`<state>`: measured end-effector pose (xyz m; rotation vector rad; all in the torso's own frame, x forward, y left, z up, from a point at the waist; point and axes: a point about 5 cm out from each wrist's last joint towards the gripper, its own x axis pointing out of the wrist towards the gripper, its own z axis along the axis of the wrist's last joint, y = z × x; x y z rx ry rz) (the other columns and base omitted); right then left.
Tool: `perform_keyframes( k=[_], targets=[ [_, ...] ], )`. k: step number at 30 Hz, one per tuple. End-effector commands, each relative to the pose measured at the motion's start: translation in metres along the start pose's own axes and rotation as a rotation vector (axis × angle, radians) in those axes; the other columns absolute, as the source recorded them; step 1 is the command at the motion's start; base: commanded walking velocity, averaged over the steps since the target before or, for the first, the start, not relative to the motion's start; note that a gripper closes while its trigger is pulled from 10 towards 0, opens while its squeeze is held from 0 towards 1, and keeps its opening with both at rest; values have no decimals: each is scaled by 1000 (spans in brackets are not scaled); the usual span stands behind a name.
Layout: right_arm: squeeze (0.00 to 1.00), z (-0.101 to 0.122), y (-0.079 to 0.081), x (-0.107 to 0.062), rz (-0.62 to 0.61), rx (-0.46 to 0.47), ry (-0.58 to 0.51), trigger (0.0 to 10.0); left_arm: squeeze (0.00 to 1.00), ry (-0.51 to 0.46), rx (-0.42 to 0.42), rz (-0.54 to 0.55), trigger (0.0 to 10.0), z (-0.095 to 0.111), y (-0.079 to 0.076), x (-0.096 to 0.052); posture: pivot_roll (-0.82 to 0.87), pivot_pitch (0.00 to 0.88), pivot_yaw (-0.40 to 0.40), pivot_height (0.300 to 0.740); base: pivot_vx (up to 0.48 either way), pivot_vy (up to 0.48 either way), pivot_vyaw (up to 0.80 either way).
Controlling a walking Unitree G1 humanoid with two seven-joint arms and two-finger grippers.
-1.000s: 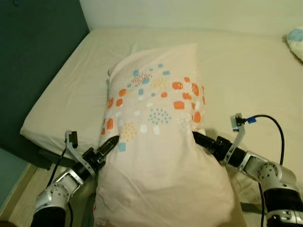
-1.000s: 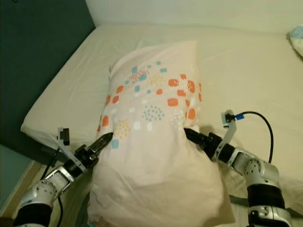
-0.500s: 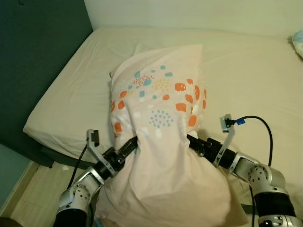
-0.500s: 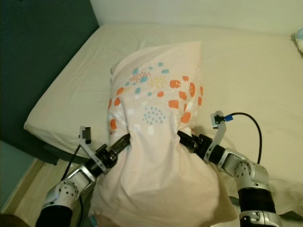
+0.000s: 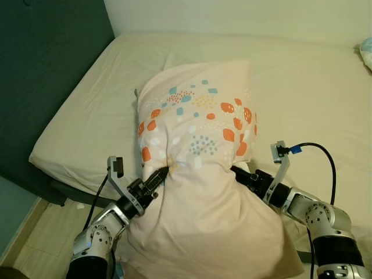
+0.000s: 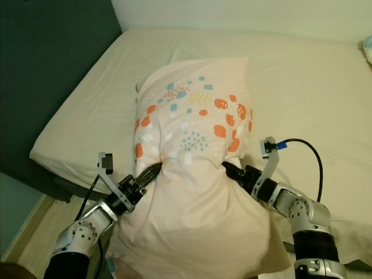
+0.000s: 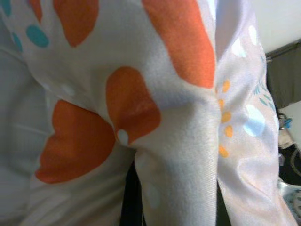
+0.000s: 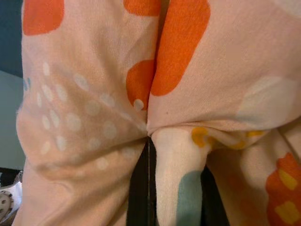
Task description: Clean up the room
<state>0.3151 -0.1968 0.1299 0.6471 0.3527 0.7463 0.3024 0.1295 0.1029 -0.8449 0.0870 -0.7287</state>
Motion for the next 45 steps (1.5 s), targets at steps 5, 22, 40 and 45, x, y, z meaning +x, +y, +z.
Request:
perform_keyframes(
  k=[5, 22, 40, 45],
  targets=[
    [0, 8, 22, 25, 50, -74, -55, 0, 0, 0, 70, -31, 0, 8, -13, 9, -68, 213, 66, 567, 0, 0, 0],
    [0, 32, 82, 75, -141, -738, -177, 10000, 0, -85, 649, 206, 10000, 66, -37, 34, -75, 95, 49, 567, 0, 0, 0],
    [0, 8, 65, 72, -406, -677, -328, 10000, 0, -196, 934, 441, 10000, 61, -41, 18, -70, 95, 41, 597, 0, 0, 0],
    [0, 6, 65, 73, -419, -671, -338, 10000, 0, -178, 963, 400, 10000, 56, -44, 22, -67, 100, 46, 617, 0, 0, 0]
  ],
)
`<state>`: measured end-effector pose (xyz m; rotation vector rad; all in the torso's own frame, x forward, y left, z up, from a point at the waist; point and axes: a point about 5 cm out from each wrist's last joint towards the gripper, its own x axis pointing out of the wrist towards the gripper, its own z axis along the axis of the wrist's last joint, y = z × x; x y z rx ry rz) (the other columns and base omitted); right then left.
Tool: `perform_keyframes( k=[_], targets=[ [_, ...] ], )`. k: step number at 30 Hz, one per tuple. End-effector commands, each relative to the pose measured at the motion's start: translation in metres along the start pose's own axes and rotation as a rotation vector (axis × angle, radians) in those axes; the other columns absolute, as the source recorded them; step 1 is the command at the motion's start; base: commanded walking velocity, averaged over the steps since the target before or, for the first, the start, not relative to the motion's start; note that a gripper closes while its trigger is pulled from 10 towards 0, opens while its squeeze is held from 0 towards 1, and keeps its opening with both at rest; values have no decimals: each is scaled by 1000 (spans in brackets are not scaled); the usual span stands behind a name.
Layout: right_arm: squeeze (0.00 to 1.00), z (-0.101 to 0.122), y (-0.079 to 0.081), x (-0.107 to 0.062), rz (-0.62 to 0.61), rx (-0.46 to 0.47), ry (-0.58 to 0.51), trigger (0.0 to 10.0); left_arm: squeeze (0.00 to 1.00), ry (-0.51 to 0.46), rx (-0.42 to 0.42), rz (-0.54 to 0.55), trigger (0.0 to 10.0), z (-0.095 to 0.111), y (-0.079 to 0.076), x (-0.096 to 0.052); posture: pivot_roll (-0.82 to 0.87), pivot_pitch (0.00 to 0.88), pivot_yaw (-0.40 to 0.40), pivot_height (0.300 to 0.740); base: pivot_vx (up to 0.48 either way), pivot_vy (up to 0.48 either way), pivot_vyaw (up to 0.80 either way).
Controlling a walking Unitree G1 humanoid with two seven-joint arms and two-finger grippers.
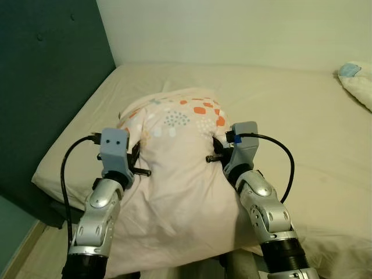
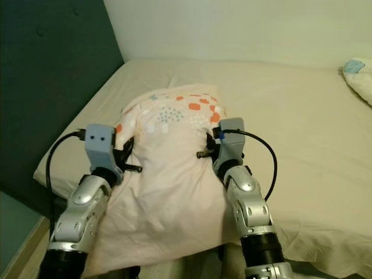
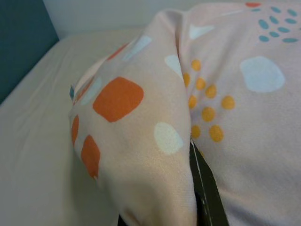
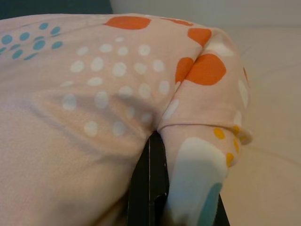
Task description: Clean up the room
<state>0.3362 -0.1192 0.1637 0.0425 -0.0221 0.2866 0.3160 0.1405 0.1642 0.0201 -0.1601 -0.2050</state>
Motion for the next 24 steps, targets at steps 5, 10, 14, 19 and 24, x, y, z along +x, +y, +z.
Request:
perform_keyframes(
  k=[5, 10, 14, 19, 24],
  targets=[
    [0, 6, 8, 1, 4, -5, -57, 10000, 0, -52, 22, -46, 10000, 8, -9, -2, -69, 96, 50, 637, 0, 0, 0],
    [0, 3, 7, -1, 0, -12, -52, 10000, 0, -28, -6, -41, 10000, 3, -8, -7, -70, 97, 50, 657, 0, 0, 0],
    [0, 3, 7, -1, -2, -16, -54, 10000, 0, -34, -40, -35, 10000, 4, -9, -7, -73, 95, 51, 667, 0, 0, 0],
    [0, 4, 6, -1, -5, -21, -57, 10000, 0, -57, -74, -44, 10000, 6, -12, -7, -77, 93, 51, 692, 0, 0, 0],
    [0, 4, 6, -1, -4, -21, -56, 10000, 0, -61, -88, -42, 10000, 7, -12, -7, -76, 92, 50, 702, 0, 0, 0]
  ],
)
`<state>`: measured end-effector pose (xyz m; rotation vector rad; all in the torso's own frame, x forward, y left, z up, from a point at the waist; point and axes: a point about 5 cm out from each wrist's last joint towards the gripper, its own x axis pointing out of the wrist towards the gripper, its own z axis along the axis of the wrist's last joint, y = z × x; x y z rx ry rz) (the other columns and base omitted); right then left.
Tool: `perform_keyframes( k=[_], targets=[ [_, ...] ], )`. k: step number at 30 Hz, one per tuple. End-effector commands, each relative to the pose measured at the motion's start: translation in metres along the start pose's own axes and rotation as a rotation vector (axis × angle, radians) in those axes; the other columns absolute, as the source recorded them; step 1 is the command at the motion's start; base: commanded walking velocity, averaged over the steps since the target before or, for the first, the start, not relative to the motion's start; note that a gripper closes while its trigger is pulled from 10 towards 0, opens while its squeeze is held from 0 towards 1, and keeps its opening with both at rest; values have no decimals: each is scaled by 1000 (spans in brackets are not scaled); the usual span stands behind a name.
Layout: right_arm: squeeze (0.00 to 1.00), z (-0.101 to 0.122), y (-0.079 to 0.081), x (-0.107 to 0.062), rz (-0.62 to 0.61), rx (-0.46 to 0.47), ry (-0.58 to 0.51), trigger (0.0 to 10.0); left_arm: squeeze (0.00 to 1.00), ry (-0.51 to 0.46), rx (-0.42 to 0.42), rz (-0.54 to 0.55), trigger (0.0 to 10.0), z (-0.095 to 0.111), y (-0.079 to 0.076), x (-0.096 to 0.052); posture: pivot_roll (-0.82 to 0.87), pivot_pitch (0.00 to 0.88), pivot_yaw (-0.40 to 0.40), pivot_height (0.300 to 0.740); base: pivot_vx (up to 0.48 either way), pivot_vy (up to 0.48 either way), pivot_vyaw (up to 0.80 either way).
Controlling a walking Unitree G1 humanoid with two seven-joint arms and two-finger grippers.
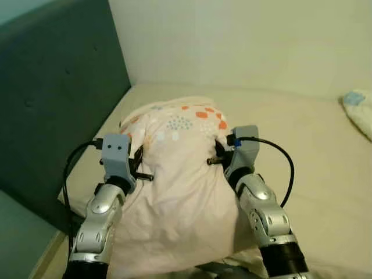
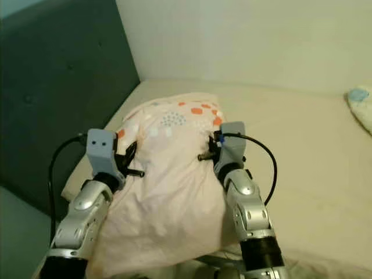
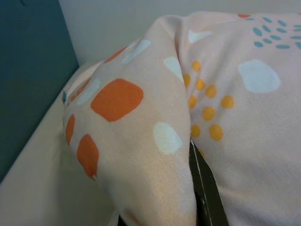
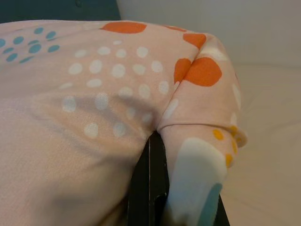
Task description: Clean up the room
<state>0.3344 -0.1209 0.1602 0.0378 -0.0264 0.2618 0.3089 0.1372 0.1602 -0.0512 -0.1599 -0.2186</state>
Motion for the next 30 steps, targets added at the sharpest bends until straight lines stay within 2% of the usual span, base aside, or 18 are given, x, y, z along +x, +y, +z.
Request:
perform_keyframes(
  k=[1, 8, 9, 14, 19, 30],
  targets=[
    [0, 7, 8, 1, 22, -13, -52, 10000, 0, -51, -23, -33, 10000, 9, -8, 0, -76, 92, 50, 707, 0, 0, 0],
    [0, 6, 9, 0, 24, -13, -49, 10000, 0, -39, -31, -26, 10000, 8, -8, -1, -76, 84, 51, 732, 0, 0, 0],
    [0, 6, 9, 0, 24, -16, -52, 10000, 0, -39, -10, -34, 10000, 8, -9, -1, -76, 84, 51, 740, 0, 0, 0],
    [0, 5, 8, -2, 12, -15, -64, 10000, 0, -56, 24, -33, 10000, 8, -10, -1, -76, 84, 51, 740, 0, 0, 0],
    [0, -2, 4, -5, 1, -59, -50, 10000, 0, -56, 63, -60, 10000, 6, -13, -2, -78, 81, 49, 740, 0, 0, 0],
    [0, -8, 1, -8, -14, -58, -29, 10000, 0, -38, 83, -64, 10000, 1, -15, -6, -78, 81, 49, 740, 0, 0, 0]
  ],
)
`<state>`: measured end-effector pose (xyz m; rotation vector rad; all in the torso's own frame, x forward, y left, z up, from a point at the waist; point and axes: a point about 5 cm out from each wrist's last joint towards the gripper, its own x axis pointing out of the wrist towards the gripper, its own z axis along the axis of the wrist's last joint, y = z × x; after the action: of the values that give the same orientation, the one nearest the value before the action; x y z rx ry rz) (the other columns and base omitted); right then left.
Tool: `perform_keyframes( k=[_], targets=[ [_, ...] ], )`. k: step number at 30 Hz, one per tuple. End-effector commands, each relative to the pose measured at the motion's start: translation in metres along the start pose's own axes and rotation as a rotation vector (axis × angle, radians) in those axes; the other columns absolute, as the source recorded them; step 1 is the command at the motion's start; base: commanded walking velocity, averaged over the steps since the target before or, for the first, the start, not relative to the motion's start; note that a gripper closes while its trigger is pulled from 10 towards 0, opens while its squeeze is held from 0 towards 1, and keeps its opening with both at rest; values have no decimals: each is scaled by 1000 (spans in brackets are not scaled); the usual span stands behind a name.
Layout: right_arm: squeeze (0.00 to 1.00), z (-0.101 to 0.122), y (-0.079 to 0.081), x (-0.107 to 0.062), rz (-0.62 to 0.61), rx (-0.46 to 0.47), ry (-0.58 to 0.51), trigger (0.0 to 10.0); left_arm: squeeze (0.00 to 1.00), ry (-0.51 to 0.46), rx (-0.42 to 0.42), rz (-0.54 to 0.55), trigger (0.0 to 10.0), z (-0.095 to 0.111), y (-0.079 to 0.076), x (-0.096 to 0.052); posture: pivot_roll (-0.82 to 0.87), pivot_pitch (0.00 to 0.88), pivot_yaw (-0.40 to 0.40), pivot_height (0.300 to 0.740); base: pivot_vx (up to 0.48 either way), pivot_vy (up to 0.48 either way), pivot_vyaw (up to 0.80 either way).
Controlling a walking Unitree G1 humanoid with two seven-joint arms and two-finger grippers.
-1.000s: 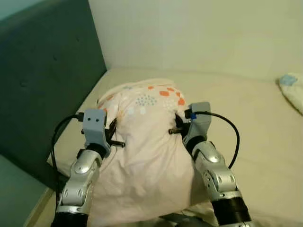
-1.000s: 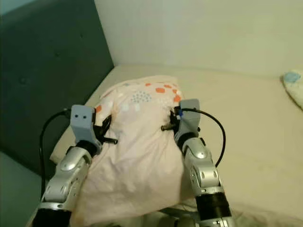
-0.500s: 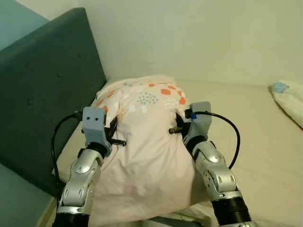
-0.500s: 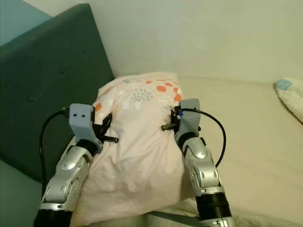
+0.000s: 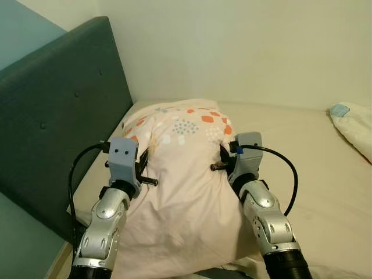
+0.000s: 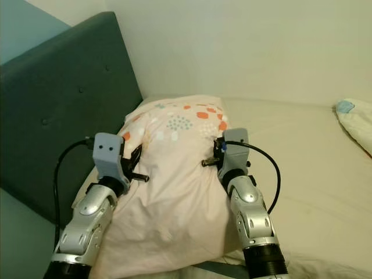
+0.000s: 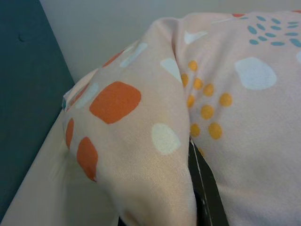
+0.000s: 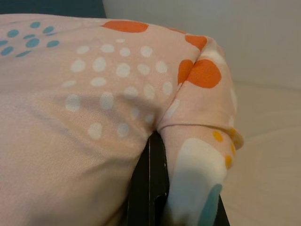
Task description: Clean up the room
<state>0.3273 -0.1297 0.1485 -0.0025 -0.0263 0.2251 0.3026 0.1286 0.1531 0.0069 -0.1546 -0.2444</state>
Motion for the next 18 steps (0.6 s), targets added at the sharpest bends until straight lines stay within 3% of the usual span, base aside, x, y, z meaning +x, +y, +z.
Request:
perform_keyframes(
  k=[1, 8, 18],
  targets=[
    [0, 3, 8, 0, 21, -22, -33, 10000, 0, -48, 31, -33, 10000, 7, -6, 0, -78, 86, 47, 740, 0, 0, 0],
    [0, 0, 7, -1, 13, -27, -26, 10000, 0, -49, 37, -41, 10000, 6, -7, 0, -78, 86, 47, 740, 0, 0, 0],
    [0, -3, 5, -2, -2, -13, -16, 10000, 0, -48, 37, -50, 10000, 5, -8, 1, -80, 90, 52, 740, 0, 0, -766]
  ],
)
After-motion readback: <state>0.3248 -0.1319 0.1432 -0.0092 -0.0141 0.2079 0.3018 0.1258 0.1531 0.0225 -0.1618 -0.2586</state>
